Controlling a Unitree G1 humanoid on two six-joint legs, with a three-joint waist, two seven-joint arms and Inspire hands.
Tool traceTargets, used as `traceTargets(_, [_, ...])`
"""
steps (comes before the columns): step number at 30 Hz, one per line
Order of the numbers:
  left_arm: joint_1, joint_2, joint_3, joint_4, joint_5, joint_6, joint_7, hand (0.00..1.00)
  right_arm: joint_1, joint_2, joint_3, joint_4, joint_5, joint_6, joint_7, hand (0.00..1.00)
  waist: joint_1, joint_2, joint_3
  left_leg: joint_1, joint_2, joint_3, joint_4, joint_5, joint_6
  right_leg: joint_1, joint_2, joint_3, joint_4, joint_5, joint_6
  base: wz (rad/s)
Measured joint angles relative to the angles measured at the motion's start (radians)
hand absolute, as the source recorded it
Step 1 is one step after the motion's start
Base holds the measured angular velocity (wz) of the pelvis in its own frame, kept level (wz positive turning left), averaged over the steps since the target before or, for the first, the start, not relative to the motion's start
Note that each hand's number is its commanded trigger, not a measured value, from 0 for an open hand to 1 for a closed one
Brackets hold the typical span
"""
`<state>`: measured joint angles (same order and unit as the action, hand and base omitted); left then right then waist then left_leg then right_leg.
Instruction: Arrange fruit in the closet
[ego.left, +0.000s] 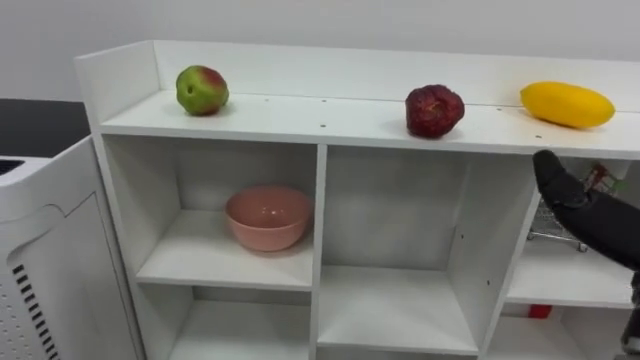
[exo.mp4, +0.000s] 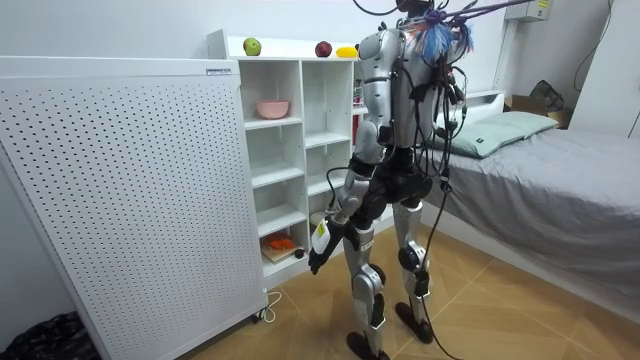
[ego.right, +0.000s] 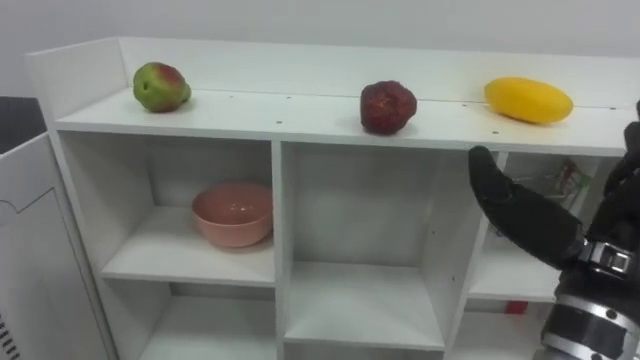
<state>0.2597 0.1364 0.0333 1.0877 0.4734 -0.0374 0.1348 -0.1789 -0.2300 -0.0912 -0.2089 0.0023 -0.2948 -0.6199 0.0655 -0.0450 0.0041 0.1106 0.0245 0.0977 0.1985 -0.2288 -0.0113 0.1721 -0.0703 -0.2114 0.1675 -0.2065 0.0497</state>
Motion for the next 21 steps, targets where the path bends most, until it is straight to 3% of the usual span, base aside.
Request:
traceTargets(5, [-0.002, -0.001, 0.005, -0.033, 0.027, 0.010, -0.022, 0.00, -0.075, -0.050, -0.010, 0.021, 0.072, 0.004, 0.041, 0.00, 0.003, -0.007, 0.0009, -0.003, 0.000, -0.012, 0.005, 0.001, -0.001, 0.000, 0.000, -0.011, -0.001, 0.000, 0.000, 0.07])
traceTargets(8, [-0.004, 0.002, 0.005, -0.048, 0.048, 0.017, -0.031, 0.00, -0.088, -0.056, -0.011, 0.031, 0.117, 0.011, 0.079, 0.00, 0.008, -0.012, -0.0012, -0.001, -0.001, -0.017, 0.006, 0.001, -0.001, 0.004, 0.000, -0.014, 0.000, 0.000, 0.000, 0.04])
traceTargets(11, [0.004, 0.010, 0.004, -0.048, 0.040, 0.017, -0.032, 0.00, -0.119, -0.063, -0.012, 0.091, 0.160, 0.017, 0.107, 0.00, 0.016, -0.018, 0.0026, 0.002, -0.001, -0.019, 0.006, 0.001, -0.001, 0.004, 0.000, -0.017, -0.001, 0.000, 0.000, 0.00])
traceTargets(18, [-0.004, 0.022, 0.005, -0.044, 0.041, 0.026, -0.035, 0.00, -0.220, -0.112, -0.011, 0.221, 0.247, 0.051, 0.149, 0.00, 0.024, -0.037, 0.0085, -0.013, -0.001, -0.035, 0.009, 0.007, -0.003, 0.002, -0.002, -0.054, 0.001, 0.000, 0.000, 0.06])
traceTargets(21, [-0.006, 0.030, 0.004, -0.044, 0.041, 0.040, -0.038, 0.00, -0.249, -0.122, -0.010, 0.247, 0.261, 0.075, 0.176, 0.00, 0.023, -0.043, 0.0069, -0.015, -0.001, -0.047, 0.009, 0.009, -0.004, 0.002, -0.002, -0.067, 0.001, 0.000, 0.000, 0.12])
